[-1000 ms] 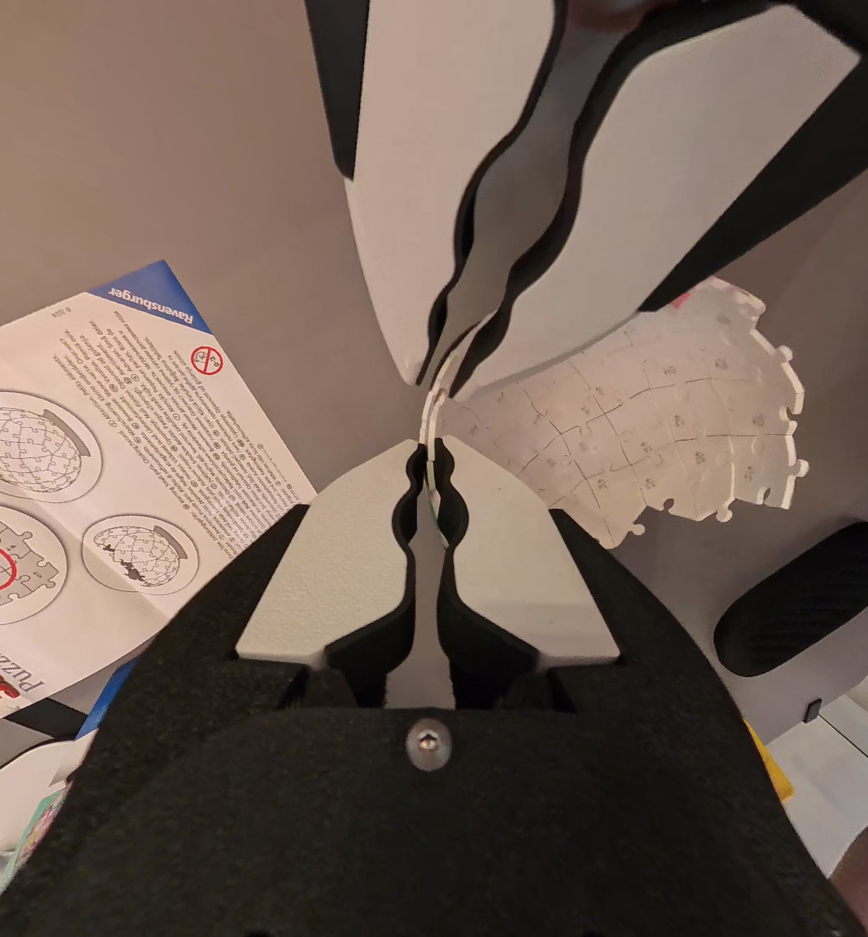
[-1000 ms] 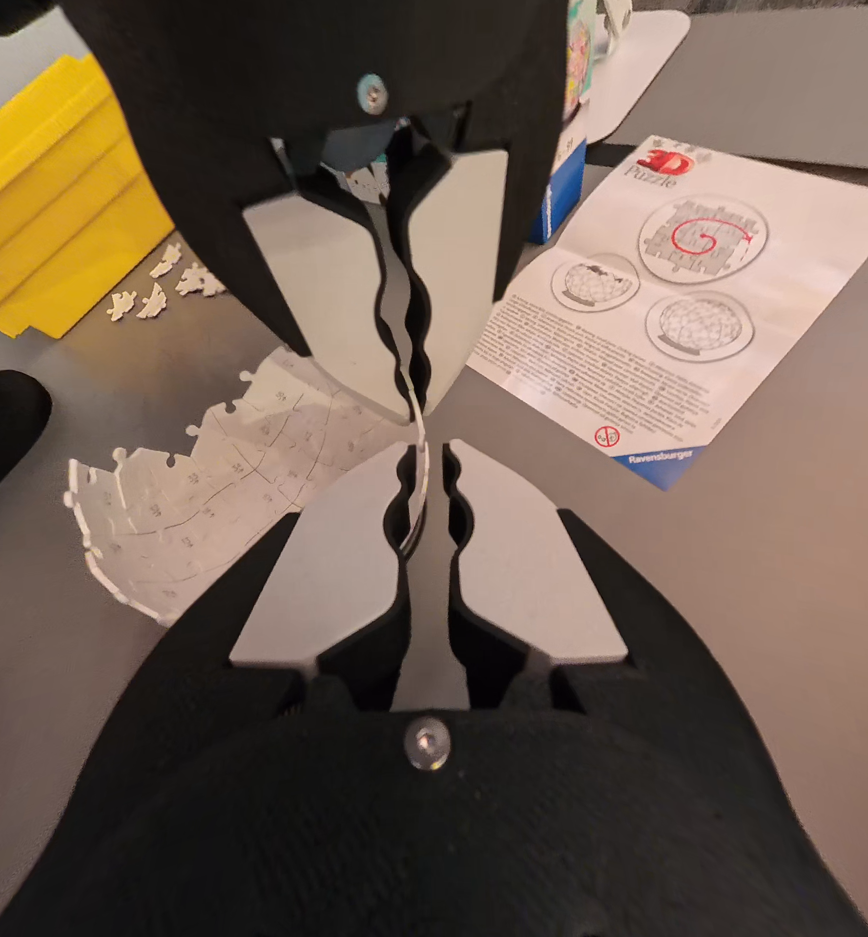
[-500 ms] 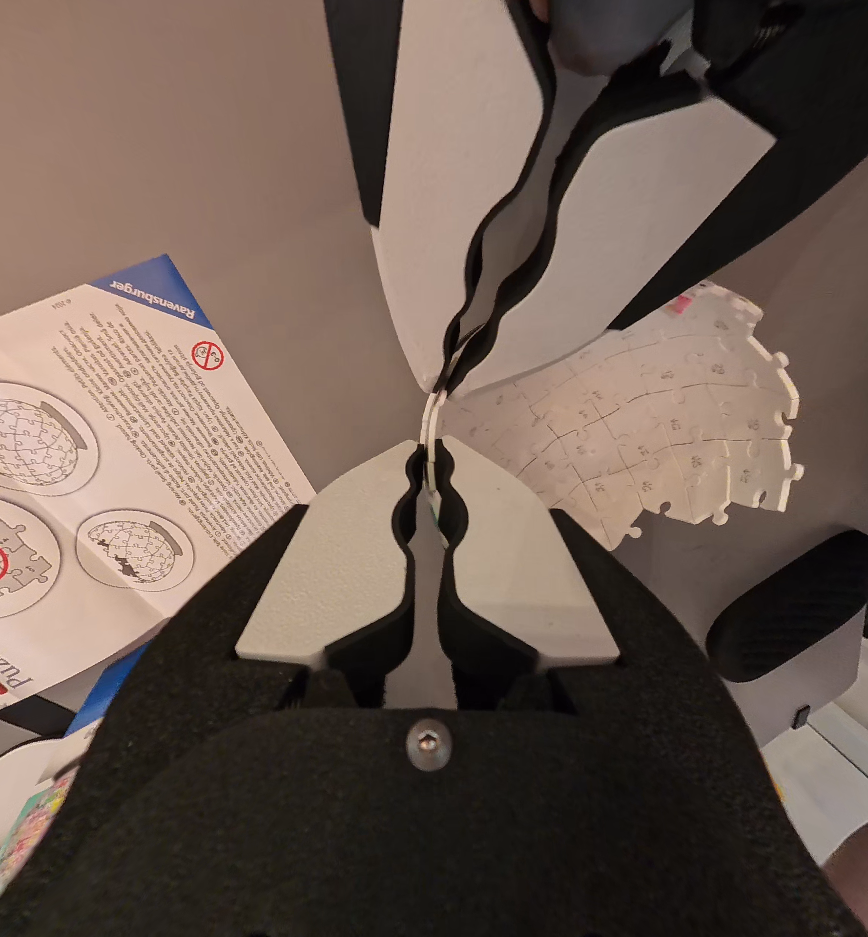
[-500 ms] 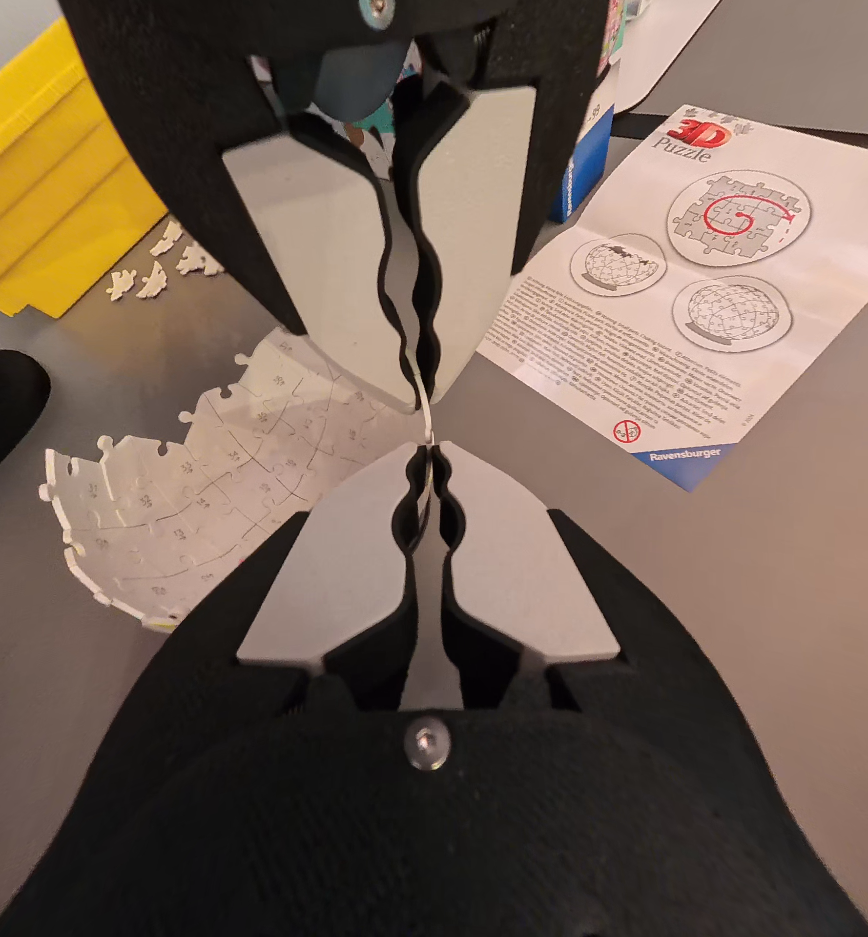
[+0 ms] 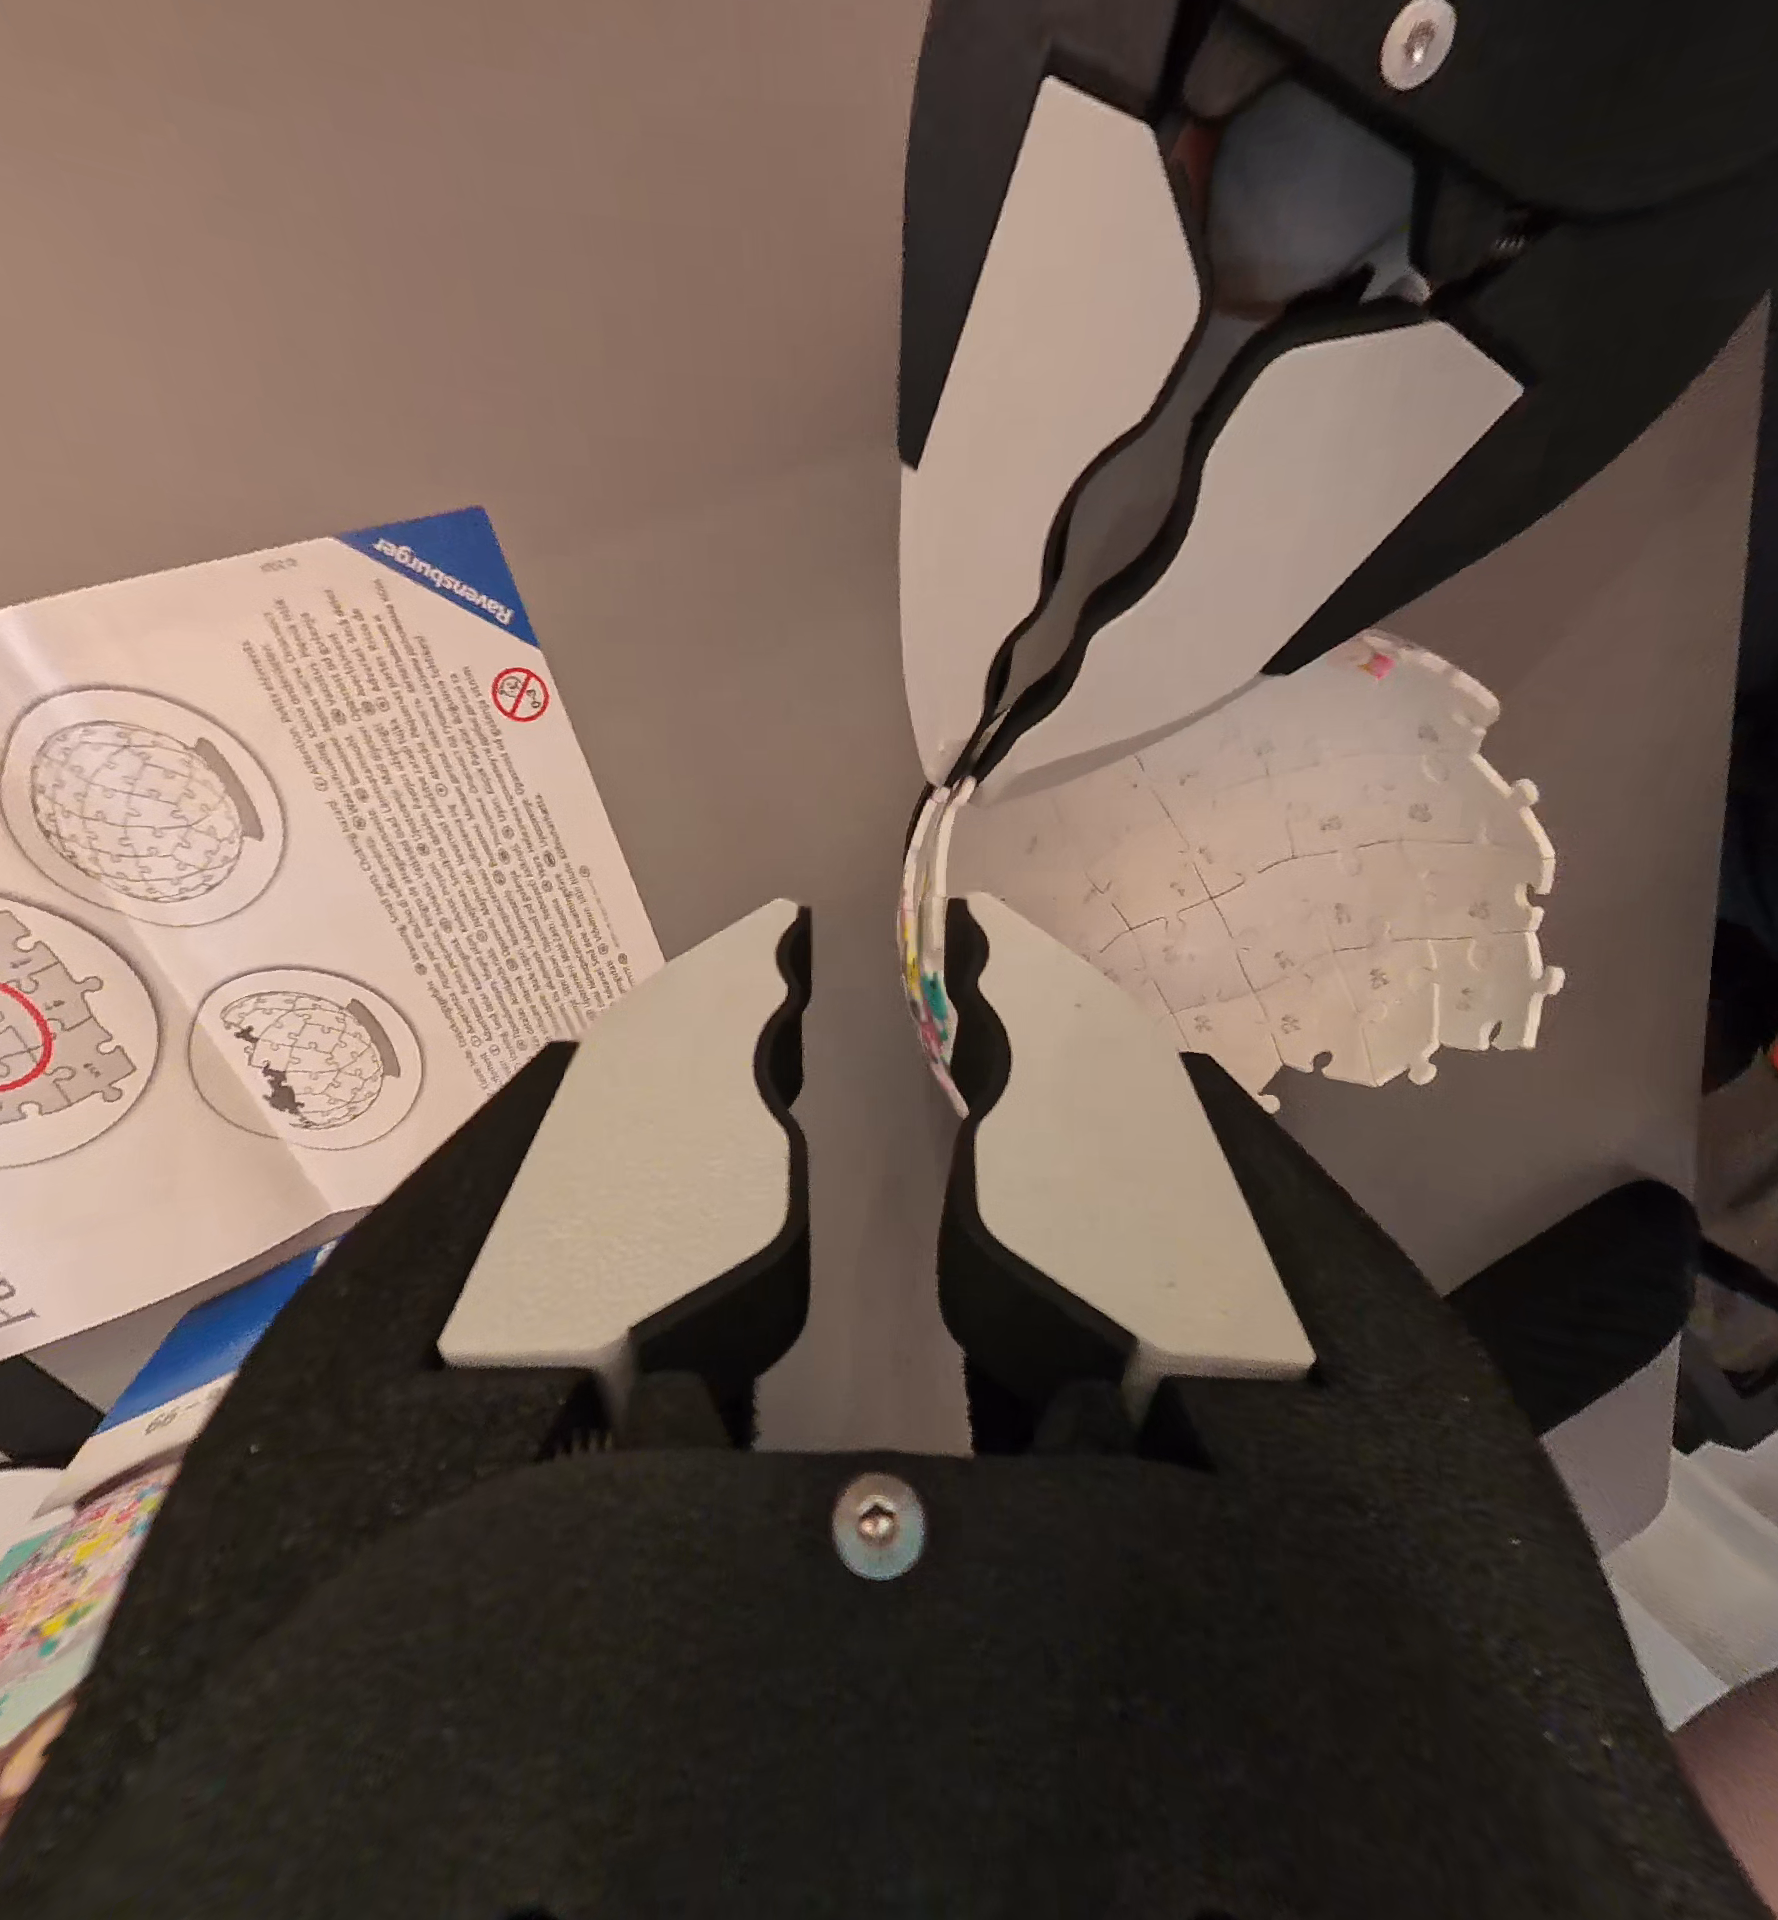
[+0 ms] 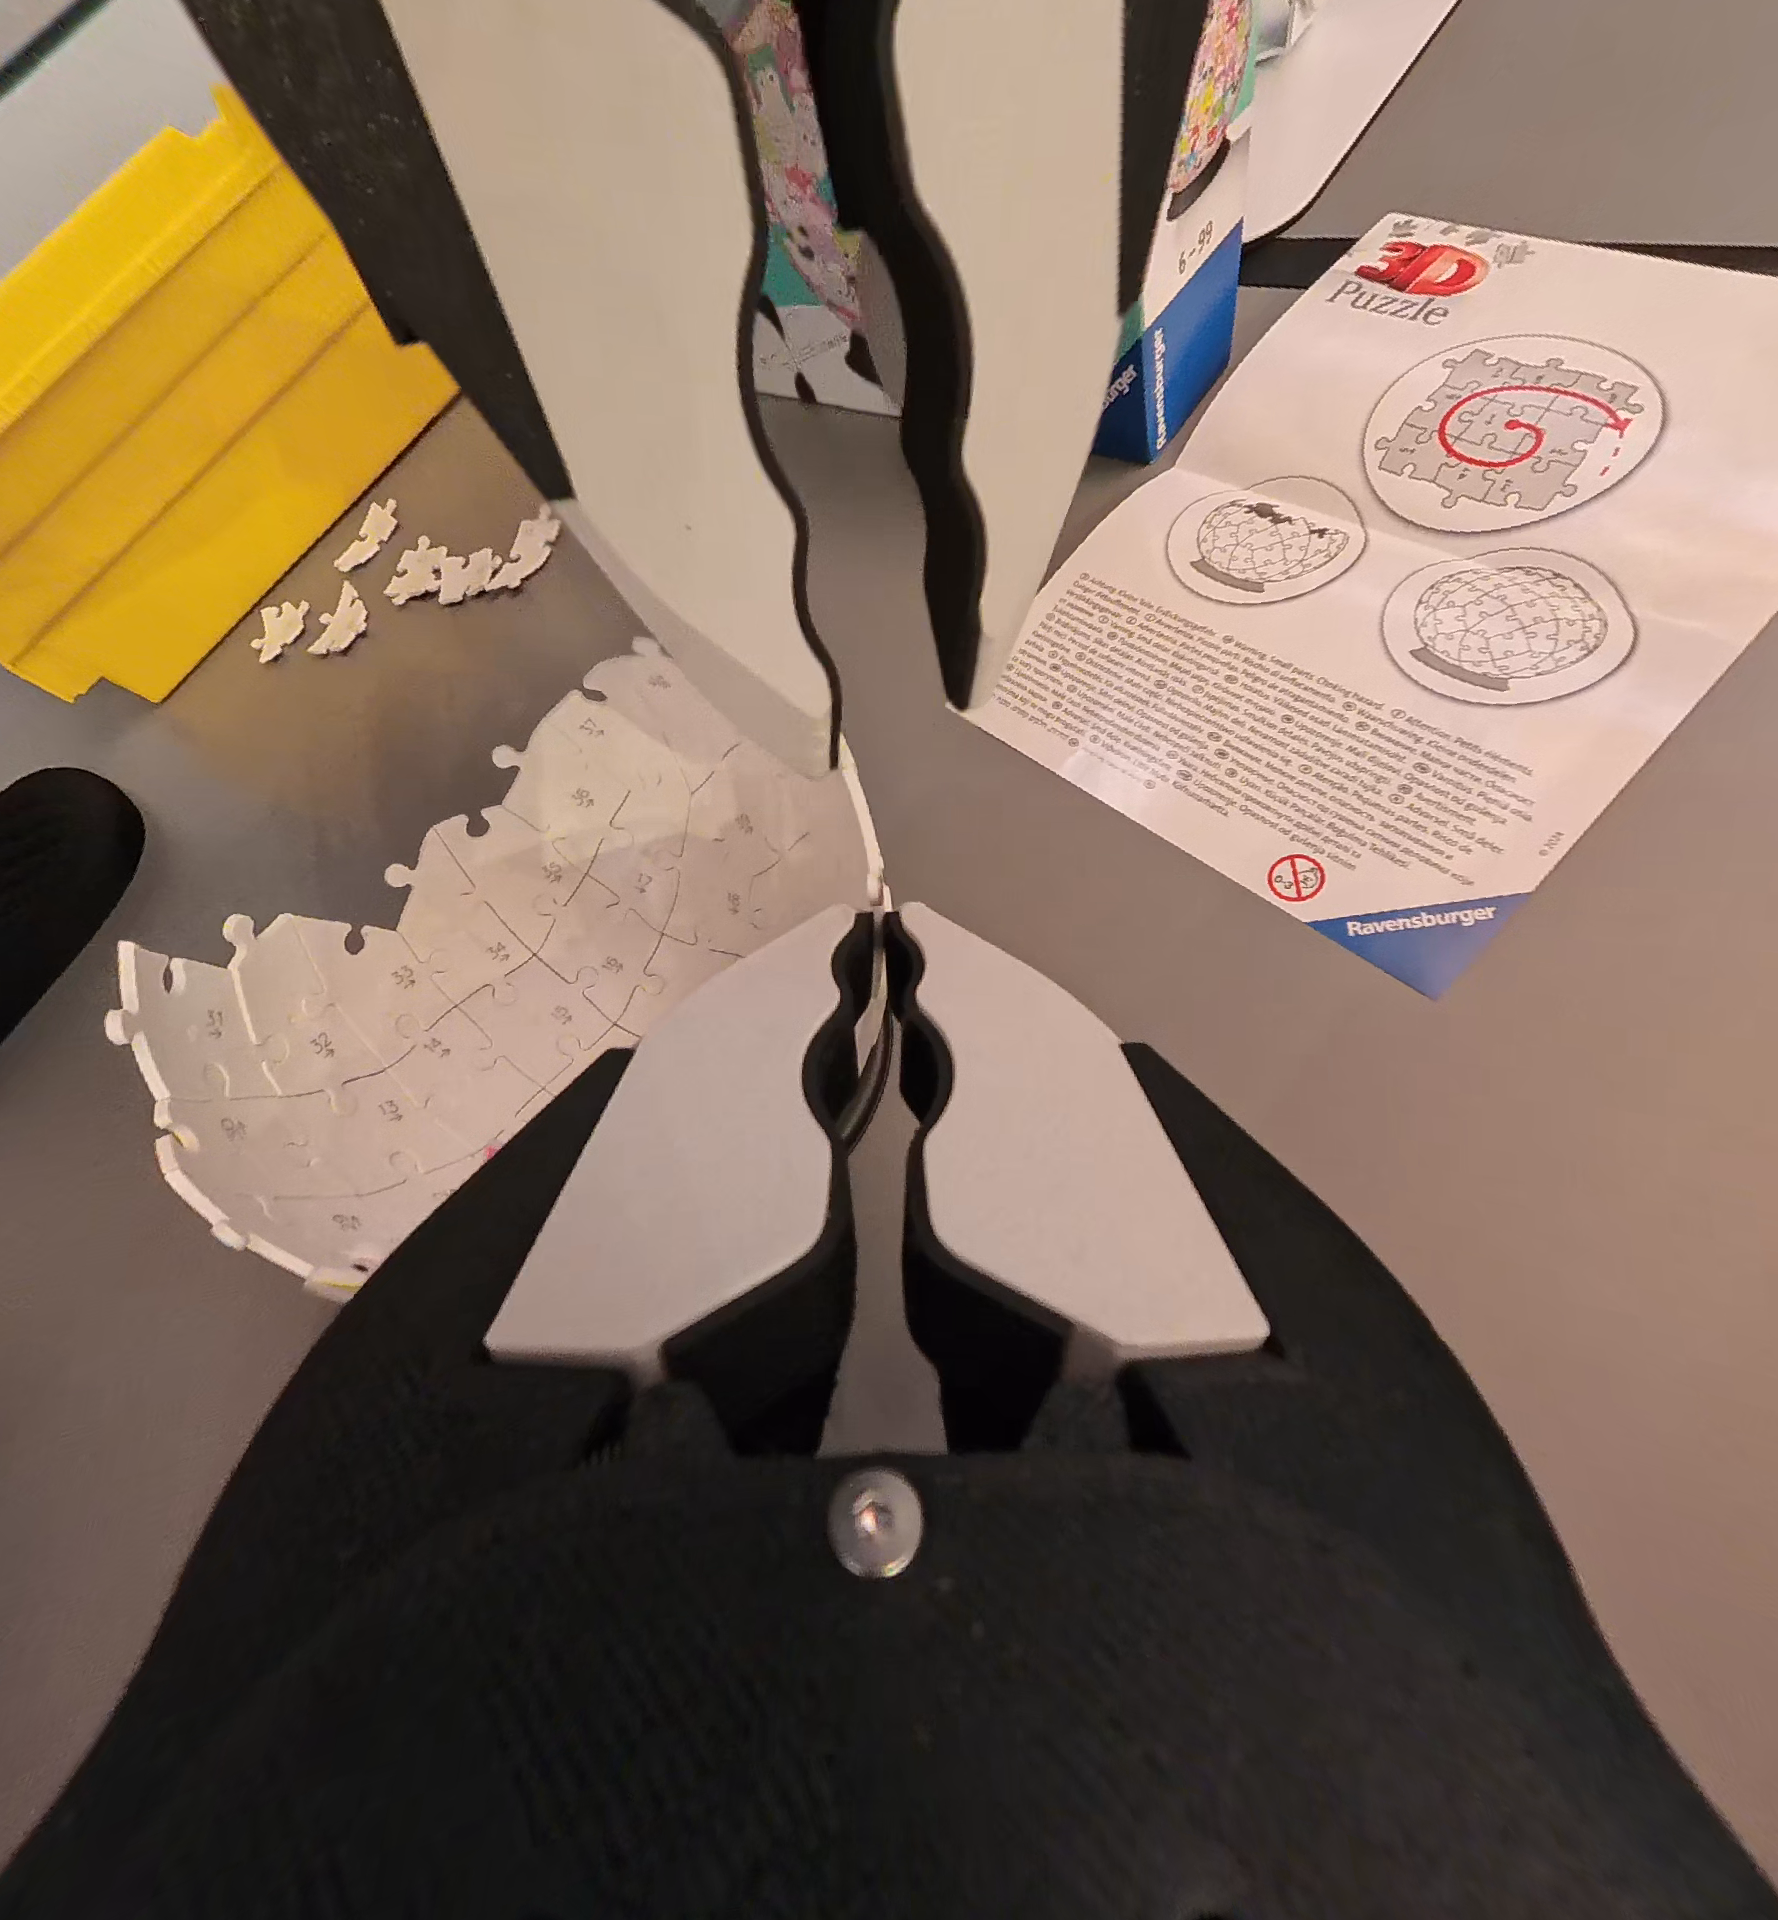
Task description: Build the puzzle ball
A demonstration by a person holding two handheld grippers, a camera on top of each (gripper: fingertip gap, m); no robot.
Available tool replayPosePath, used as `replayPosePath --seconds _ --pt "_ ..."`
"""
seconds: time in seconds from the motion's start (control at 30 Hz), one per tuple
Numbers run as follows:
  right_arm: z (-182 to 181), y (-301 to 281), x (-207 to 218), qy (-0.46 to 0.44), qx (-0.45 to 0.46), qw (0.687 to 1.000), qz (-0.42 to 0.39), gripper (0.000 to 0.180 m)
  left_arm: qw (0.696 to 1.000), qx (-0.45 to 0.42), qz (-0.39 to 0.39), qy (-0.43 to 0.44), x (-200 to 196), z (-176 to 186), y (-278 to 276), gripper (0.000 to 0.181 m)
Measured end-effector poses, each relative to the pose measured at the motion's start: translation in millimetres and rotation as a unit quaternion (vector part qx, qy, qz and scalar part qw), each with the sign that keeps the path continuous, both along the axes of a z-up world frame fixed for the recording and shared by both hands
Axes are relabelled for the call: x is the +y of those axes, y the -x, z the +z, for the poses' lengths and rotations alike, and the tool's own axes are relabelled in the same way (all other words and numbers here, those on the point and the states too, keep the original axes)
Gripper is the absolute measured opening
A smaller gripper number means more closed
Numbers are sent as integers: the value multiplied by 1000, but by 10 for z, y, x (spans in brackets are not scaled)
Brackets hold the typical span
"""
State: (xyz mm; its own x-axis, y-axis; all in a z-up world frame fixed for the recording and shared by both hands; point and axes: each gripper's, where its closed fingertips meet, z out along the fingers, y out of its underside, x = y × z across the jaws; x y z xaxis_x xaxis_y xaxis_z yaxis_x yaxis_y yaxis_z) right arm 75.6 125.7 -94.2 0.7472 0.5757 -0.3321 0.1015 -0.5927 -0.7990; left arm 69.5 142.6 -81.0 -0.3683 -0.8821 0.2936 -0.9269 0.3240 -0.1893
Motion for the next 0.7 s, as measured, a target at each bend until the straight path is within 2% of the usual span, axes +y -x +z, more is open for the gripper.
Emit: replayPosePath --seconds 0.27,0.4,0.5,0.7 --pt "-1 2 4 -1 -2 1000 -2 3 1000 13 -19 -16 -47 -125 18 26" --pt "-4 1 9 -2 -1 1000 -1 3 999 20 -37 -9 -100 -153 49 9" --pt "10 -4 14 -7 0 1000 -1 4 999 18 -42 -8 -115 -137 56 3" --pt "9 -29 -10 1 11 1000 0 13 1000 5 -28 -13 -79 -75 42 15"
